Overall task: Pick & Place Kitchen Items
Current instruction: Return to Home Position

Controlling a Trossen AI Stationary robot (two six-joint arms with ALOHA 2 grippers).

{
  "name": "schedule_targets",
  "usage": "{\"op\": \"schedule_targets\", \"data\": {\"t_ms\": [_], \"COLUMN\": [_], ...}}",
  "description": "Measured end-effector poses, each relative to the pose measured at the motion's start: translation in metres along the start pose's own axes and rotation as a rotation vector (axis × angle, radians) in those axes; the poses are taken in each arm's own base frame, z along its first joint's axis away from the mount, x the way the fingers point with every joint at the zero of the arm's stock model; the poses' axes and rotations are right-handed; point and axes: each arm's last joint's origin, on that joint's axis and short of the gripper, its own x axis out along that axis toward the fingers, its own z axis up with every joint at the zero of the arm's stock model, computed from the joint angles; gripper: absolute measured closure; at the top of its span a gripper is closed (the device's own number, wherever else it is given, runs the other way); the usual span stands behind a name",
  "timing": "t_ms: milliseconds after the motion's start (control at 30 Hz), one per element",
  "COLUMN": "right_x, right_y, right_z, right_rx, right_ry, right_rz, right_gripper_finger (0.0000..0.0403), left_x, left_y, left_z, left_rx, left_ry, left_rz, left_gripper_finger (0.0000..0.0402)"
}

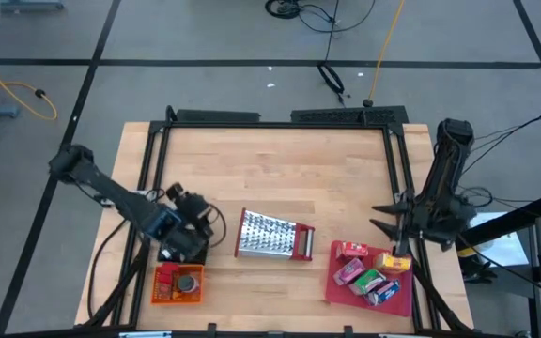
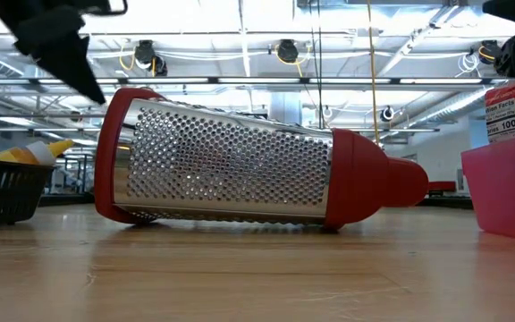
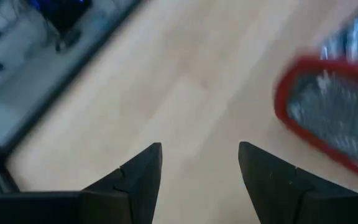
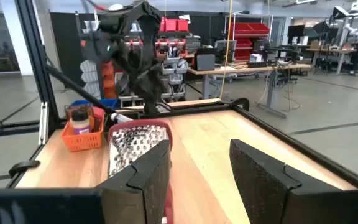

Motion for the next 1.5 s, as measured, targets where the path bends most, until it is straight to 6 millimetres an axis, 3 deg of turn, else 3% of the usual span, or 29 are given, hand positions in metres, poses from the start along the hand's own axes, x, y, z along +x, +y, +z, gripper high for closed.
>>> {"op": "schedule_targets", "data": {"t_ms": [200, 367, 467, 533, 800, 967, 1100, 1233, 1333, 1500], "right_x": [0.0, 0.001, 0.002, 0.004, 0.007, 0.011, 0.015, 0.025, 0.034, 0.05], "right_y": [-0.028, -0.057, -0.068, -0.074, -0.075, -0.071, -0.069, -0.057, -0.058, -0.063], "right_z": [0.019, 0.003, -0.013, -0.012, -0.008, -0.012, -0.014, -0.029, -0.037, -0.045], "right_rx": [-0.031, 0.054, 0.109, 0.125, -0.021, -0.113, -0.095, -0.202, -0.214, -0.257], "right_ry": [0.0, -0.068, -0.163, -0.128, -0.304, -0.299, -0.35, -0.346, -0.302, -0.316], "right_rz": [0.0, 0.032, 0.063, -0.006, -0.003, -0.048, -0.038, 0.059, 0.014, 0.112], "right_gripper_finger": [0.0243, 0.0243, 0.0243, 0.0244, 0.0263, 0.0283, 0.03, 0.0317, 0.0326, 0.034], "left_x": [-0.024, -0.019, -0.008, 0.002, 0.041, 0.061, 0.066, 0.067, 0.067, 0.071], "left_y": [0.049, 0.072, 0.075, 0.075, 0.079, 0.082, 0.089, 0.096, 0.102, 0.113], "left_z": [0.014, -0.009, -0.027, -0.038, -0.071, -0.081, -0.077, -0.071, -0.067, -0.063], "left_rx": [-0.023, -0.09, -0.115, -0.122, -0.177, -0.197, -0.23, -0.244, -0.26, -0.34], "left_ry": [-0.22, -0.398, -0.502, -0.568, -0.743, -0.808, -0.812, -0.86, -0.898, -0.919], "left_rz": [-0.031, -0.182, -0.31, -0.37, -0.434, -0.48, -0.44, -0.485, -0.498, -0.418], "left_gripper_finger": [0.0185, 0.0185, 0.0185, 0.0185, 0.0185, 0.0185, 0.0185, 0.0185, 0.0185, 0.0185]}}
